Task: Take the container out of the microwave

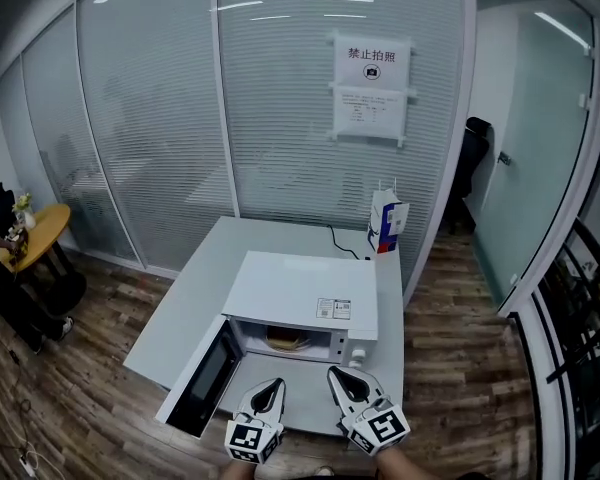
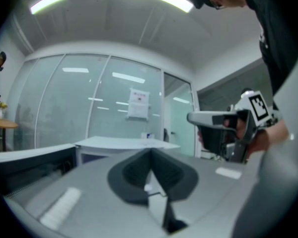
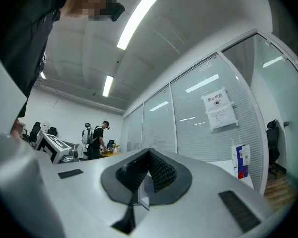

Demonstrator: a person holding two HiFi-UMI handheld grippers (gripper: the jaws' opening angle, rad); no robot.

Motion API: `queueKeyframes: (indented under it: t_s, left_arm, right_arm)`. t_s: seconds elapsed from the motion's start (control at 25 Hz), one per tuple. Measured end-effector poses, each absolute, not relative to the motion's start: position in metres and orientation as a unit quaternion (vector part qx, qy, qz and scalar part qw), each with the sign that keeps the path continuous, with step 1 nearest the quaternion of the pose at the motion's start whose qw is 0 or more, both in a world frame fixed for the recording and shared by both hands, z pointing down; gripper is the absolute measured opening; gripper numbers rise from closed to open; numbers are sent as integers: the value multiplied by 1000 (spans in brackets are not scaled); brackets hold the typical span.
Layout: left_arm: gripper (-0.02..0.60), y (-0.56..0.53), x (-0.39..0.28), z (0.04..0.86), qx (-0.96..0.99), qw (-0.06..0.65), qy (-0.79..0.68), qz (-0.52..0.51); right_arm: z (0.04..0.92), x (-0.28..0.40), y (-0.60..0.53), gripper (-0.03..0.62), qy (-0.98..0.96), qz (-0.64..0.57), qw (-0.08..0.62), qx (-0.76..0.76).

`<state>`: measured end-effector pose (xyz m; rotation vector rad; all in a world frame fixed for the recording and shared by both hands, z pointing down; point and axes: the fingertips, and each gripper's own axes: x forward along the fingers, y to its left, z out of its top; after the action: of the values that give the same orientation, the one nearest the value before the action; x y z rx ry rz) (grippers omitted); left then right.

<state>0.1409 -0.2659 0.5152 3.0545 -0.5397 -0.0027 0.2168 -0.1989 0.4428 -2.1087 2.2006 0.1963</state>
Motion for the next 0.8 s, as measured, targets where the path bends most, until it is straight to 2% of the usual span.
queueKeyframes:
  t_s: [0.52,0.8]
  left_arm:
    - [5,-311,163,531,981,7,-192,39]
    - [5,-336,167,566,978,27,-191,74]
  right_arm:
    - [455,245,-231,-2,721,52,33,-690]
    - [492,239,-254,-2,714,19,17,-700]
